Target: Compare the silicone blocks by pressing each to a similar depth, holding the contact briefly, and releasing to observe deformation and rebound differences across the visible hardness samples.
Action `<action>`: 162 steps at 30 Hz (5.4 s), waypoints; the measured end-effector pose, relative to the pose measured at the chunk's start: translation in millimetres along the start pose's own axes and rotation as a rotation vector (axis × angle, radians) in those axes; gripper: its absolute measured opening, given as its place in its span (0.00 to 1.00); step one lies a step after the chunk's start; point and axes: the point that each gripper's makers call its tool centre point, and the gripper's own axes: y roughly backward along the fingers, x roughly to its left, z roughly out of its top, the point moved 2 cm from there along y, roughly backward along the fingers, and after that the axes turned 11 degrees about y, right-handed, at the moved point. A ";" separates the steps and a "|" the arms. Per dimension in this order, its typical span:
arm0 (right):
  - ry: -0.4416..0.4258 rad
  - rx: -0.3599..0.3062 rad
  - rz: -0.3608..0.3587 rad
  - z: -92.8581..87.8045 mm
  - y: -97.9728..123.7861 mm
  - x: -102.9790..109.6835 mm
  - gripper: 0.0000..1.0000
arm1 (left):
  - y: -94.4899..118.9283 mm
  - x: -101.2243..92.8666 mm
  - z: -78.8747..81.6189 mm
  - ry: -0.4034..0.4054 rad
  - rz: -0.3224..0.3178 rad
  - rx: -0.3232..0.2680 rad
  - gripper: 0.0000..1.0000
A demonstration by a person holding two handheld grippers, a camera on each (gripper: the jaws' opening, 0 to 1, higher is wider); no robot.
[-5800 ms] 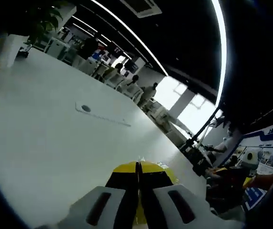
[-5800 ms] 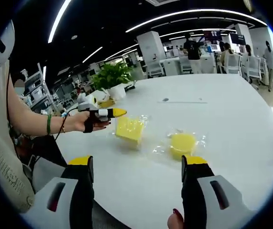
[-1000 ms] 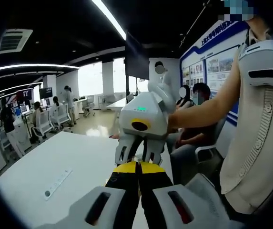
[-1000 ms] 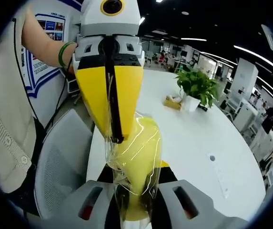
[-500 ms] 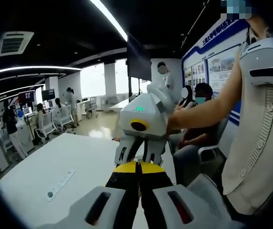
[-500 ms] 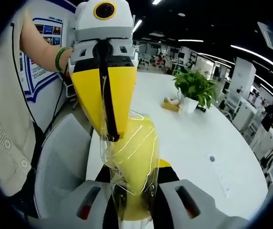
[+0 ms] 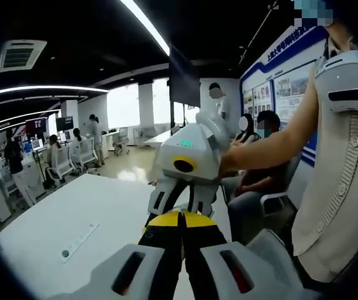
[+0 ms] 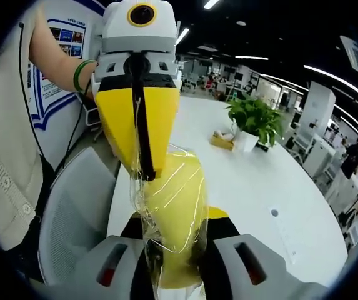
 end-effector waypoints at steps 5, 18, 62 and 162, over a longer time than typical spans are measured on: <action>0.004 0.006 -0.010 -1.7 -1.6 -2.2 0.23 | 1.1 6.8 -1.8 0.013 0.017 -0.006 0.00; -0.001 -0.003 -0.007 -4.6 -3.6 -2.0 0.27 | 0.0 10.3 -7.2 0.035 0.020 0.000 0.00; 0.014 -0.036 -0.071 -5.5 1.3 0.6 0.44 | -1.2 18.4 -13.5 0.110 0.038 -0.014 0.00; -0.841 0.005 -0.656 -114.2 65.6 126.8 0.74 | 48.0 231.8 -237.0 0.242 0.582 0.139 0.38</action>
